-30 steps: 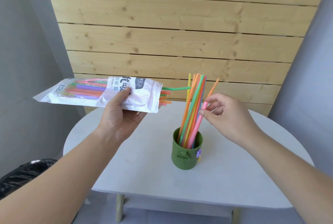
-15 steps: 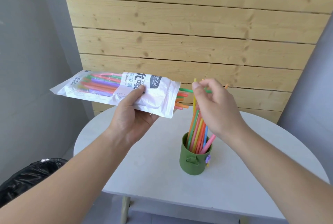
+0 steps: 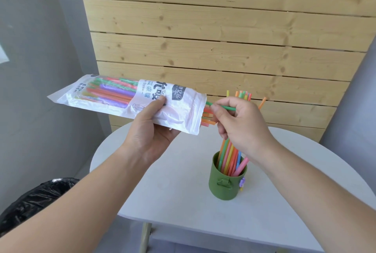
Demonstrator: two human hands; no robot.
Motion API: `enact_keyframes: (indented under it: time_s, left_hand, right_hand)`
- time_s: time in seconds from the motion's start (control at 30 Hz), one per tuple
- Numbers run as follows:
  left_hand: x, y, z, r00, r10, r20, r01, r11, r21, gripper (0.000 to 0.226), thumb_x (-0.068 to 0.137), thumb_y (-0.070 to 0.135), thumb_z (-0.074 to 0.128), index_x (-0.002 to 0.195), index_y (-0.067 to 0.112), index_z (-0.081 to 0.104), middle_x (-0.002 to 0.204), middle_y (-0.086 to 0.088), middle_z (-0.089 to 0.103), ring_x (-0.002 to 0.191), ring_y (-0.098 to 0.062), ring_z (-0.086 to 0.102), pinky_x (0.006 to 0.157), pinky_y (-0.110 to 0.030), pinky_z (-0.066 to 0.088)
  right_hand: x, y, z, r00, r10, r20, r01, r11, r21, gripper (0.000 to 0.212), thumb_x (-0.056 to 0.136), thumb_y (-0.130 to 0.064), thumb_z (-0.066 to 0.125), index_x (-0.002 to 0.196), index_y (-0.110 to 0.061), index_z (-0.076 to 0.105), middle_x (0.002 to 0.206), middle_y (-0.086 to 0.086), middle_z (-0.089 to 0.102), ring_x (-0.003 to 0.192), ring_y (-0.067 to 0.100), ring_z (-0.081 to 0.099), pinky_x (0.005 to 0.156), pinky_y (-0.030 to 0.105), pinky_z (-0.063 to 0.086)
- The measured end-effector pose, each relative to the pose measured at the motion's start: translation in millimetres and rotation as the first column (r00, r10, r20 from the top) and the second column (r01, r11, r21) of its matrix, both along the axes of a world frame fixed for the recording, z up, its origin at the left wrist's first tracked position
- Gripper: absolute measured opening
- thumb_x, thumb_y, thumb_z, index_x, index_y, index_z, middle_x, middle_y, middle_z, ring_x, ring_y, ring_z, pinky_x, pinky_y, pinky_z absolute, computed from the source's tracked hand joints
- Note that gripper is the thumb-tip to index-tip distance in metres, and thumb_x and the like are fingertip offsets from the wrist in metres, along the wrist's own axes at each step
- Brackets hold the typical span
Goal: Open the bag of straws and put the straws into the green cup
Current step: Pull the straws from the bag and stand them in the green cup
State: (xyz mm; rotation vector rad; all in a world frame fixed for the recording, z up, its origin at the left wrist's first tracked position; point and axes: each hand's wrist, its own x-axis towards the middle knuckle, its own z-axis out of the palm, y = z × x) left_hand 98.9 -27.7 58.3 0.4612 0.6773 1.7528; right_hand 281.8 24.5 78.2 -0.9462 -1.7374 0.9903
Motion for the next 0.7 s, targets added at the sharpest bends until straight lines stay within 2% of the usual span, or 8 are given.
enact_keyframes:
  time_s: [0.13, 0.2, 0.3, 0.37, 0.43, 0.53, 0.6, 0.7]
  left_hand:
    - [-7.1, 0.6, 0.7, 0.998, 0.044, 0.041, -0.044, 0.999, 0.001, 0.010, 0.103, 0.014, 0.062, 0.104, 0.010, 0.072, 0.139, -0.014, 0.071, 0.133, -0.031, 0.066, 0.115, -0.057, 0.048]
    - [-7.2, 1.1, -1.4, 0.998, 0.035, 0.046, -0.036, 0.999, 0.002, 0.011, 0.103, 0.014, 0.062, 0.107, 0.010, 0.071, 0.143, -0.015, 0.068, 0.135, -0.032, 0.065, 0.116, -0.058, 0.047]
    - [-0.1, 1.6, -2.1, 0.999, 0.003, 0.043, -0.002, 1.000, -0.009, 0.011, 0.103, 0.014, 0.062, 0.100, 0.010, 0.072, 0.128, -0.013, 0.076, 0.131, -0.030, 0.067, 0.116, -0.058, 0.047]
    - [3.8, 1.4, -0.8, 0.999, -0.013, 0.034, 0.013, 1.000, -0.010, 0.013, 0.103, 0.014, 0.062, 0.099, 0.011, 0.073, 0.114, -0.010, 0.079, 0.119, -0.027, 0.075, 0.116, -0.056, 0.048]
    - [4.3, 0.9, 0.3, 1.000, -0.007, 0.014, 0.008, 1.000, -0.015, 0.013, 0.103, 0.015, 0.062, 0.099, 0.011, 0.073, 0.110, -0.008, 0.079, 0.110, -0.026, 0.077, 0.115, -0.054, 0.049]
    - [-0.3, 0.2, 0.3, 1.000, 0.018, 0.019, -0.017, 1.000, -0.025, 0.011, 0.103, 0.014, 0.062, 0.101, 0.011, 0.072, 0.118, -0.010, 0.077, 0.123, -0.028, 0.073, 0.115, -0.054, 0.049]
    - [-2.7, -0.1, 0.4, 0.999, 0.027, 0.035, -0.026, 0.999, -0.031, 0.011, 0.103, 0.014, 0.062, 0.098, 0.011, 0.072, 0.119, -0.011, 0.075, 0.130, -0.029, 0.068, 0.115, -0.055, 0.049]
    - [0.8, 0.4, 0.0, 1.000, 0.015, 0.013, -0.014, 1.000, -0.028, 0.013, 0.103, 0.015, 0.061, 0.098, 0.012, 0.073, 0.114, -0.009, 0.077, 0.124, -0.028, 0.072, 0.115, -0.054, 0.049]
  right_hand:
    - [12.3, 6.3, 7.2, 0.989, -0.072, -0.130, 0.060, 0.994, -0.091, 0.011, 0.097, -0.017, 0.063, 0.090, -0.012, 0.070, 0.061, -0.001, 0.059, 0.048, 0.011, 0.050, 0.047, 0.026, 0.044]
    - [13.9, 6.7, 7.1, 0.976, -0.066, -0.207, 0.031, 0.985, -0.172, 0.015, 0.094, -0.023, 0.069, 0.093, -0.008, 0.070, 0.064, 0.002, 0.060, 0.049, 0.013, 0.051, 0.046, 0.027, 0.043]
    - [11.8, 4.6, 2.0, 0.988, -0.023, -0.152, -0.006, 0.981, -0.192, 0.021, 0.092, -0.031, 0.072, 0.100, -0.012, 0.072, 0.066, 0.001, 0.067, 0.048, 0.013, 0.053, 0.045, 0.026, 0.044]
    - [10.8, 3.4, 0.7, 0.992, 0.001, -0.130, -0.024, 0.984, -0.176, 0.013, 0.094, -0.024, 0.070, 0.099, -0.013, 0.073, 0.062, -0.001, 0.069, 0.048, 0.012, 0.053, 0.045, 0.025, 0.045]
    - [12.6, 4.3, 1.8, 0.989, 0.011, -0.147, -0.038, 0.983, -0.181, 0.008, 0.096, -0.018, 0.068, 0.097, -0.012, 0.074, 0.062, 0.000, 0.070, 0.048, 0.012, 0.052, 0.045, 0.024, 0.045]
    - [17.8, 7.4, 5.1, 0.977, -0.020, -0.211, -0.034, 0.968, -0.249, 0.009, 0.096, -0.016, 0.068, 0.091, -0.010, 0.072, 0.065, 0.004, 0.068, 0.048, 0.012, 0.052, 0.045, 0.025, 0.044]
    - [19.5, 7.5, 5.9, 0.967, -0.029, -0.252, -0.050, 0.952, -0.301, 0.015, 0.095, -0.021, 0.068, 0.087, -0.010, 0.070, 0.068, 0.007, 0.067, 0.047, 0.013, 0.051, 0.045, 0.026, 0.042]
    - [16.4, 3.4, 5.3, 0.968, 0.009, -0.250, -0.097, 0.935, -0.342, 0.031, 0.087, -0.040, 0.074, 0.093, -0.010, 0.070, 0.070, 0.008, 0.070, 0.046, 0.014, 0.051, 0.044, 0.025, 0.042]
